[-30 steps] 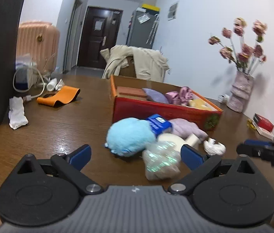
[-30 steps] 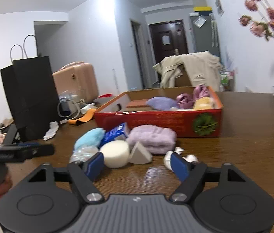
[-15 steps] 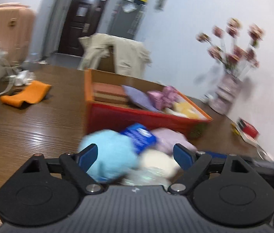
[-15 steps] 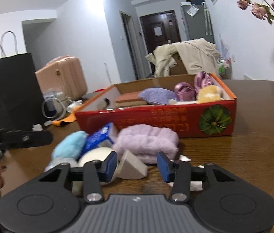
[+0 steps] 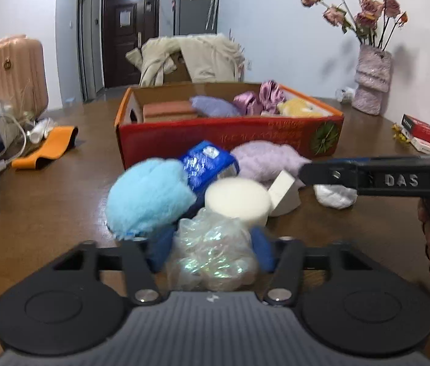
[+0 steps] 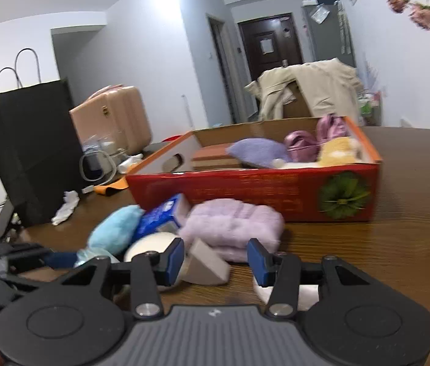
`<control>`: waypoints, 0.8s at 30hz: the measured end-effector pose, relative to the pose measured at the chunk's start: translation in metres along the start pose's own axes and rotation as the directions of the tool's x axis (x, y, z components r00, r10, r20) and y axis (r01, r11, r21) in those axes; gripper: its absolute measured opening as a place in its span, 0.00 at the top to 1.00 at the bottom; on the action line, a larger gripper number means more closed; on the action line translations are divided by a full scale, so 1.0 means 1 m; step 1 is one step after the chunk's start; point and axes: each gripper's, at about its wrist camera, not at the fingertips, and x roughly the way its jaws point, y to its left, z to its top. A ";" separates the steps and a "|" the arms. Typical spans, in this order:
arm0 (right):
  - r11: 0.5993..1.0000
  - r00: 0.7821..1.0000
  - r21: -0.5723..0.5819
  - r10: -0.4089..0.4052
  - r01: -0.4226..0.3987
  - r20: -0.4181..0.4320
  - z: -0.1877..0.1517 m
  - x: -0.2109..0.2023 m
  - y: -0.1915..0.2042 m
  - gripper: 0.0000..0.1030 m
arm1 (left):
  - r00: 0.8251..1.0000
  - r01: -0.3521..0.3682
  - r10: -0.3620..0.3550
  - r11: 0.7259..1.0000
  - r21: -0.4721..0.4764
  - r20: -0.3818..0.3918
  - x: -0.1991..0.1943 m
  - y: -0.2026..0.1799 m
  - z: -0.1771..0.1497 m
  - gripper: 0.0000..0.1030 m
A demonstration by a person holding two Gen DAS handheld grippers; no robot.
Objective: Organize soft objects
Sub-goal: 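Lower both grippers onto the clear mesh pouf and close them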
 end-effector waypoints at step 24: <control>1.000 0.997 -0.001 0.008 -0.008 0.077 0.003 -0.057 0.027 0.88 | 0.975 0.143 -0.125 0.986 -0.089 0.181 -0.070 0.023 0.025 0.63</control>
